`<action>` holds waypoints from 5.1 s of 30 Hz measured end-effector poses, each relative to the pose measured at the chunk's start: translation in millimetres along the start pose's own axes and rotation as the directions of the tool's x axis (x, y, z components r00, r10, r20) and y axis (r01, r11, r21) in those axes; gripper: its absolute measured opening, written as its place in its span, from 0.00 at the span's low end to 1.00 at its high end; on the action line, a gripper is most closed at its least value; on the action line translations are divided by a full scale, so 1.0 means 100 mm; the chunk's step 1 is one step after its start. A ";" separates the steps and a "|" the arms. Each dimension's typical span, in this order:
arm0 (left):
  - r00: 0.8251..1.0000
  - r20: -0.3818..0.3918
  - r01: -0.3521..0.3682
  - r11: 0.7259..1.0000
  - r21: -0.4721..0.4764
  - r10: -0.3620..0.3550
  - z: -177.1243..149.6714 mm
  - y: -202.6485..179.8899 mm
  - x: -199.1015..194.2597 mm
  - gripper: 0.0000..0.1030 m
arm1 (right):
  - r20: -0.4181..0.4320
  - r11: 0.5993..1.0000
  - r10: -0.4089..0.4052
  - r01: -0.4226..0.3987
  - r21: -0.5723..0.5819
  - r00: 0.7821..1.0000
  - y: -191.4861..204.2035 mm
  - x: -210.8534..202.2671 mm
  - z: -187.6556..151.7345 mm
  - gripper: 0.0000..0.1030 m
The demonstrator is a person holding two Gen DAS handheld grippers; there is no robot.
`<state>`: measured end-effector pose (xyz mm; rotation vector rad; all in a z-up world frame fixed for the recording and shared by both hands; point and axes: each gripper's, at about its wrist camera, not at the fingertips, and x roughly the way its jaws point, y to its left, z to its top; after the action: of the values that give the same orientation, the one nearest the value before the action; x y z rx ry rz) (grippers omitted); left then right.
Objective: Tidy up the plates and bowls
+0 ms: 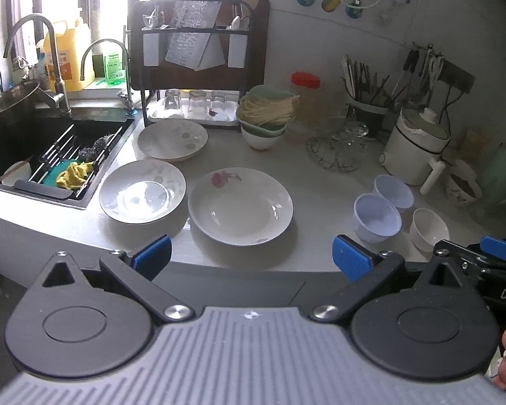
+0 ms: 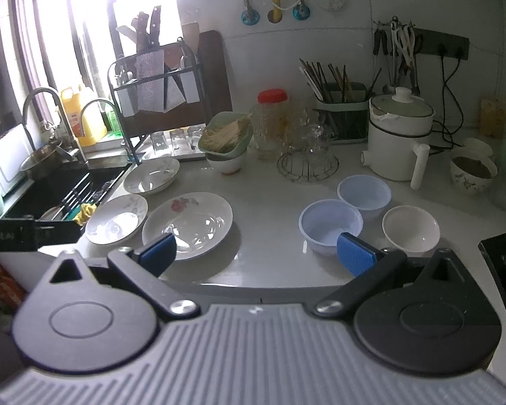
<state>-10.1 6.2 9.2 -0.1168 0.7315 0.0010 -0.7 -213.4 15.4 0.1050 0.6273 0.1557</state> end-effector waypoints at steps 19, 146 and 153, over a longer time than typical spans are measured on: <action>1.000 0.006 -0.028 0.999 0.034 0.028 0.00 -0.04 0.04 1.00 | 0.015 0.999 -0.002 0.002 0.036 1.000 -0.06 0.02 -0.07 1.00; 0.948 -0.315 0.088 0.989 0.118 -0.047 1.22 3.18 3.31 0.99 | -0.326 0.935 0.027 0.092 0.344 0.945 2.27 2.95 0.16 0.65; 0.931 -0.354 0.125 0.989 0.077 -0.090 1.15 3.37 3.54 0.84 | -0.412 0.897 0.055 0.136 0.420 0.909 2.31 3.17 -0.01 0.28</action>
<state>315.4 339.2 -177.7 -0.0631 1.0797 -0.1642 225.6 69.5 -134.1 0.5100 1.0877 -0.0129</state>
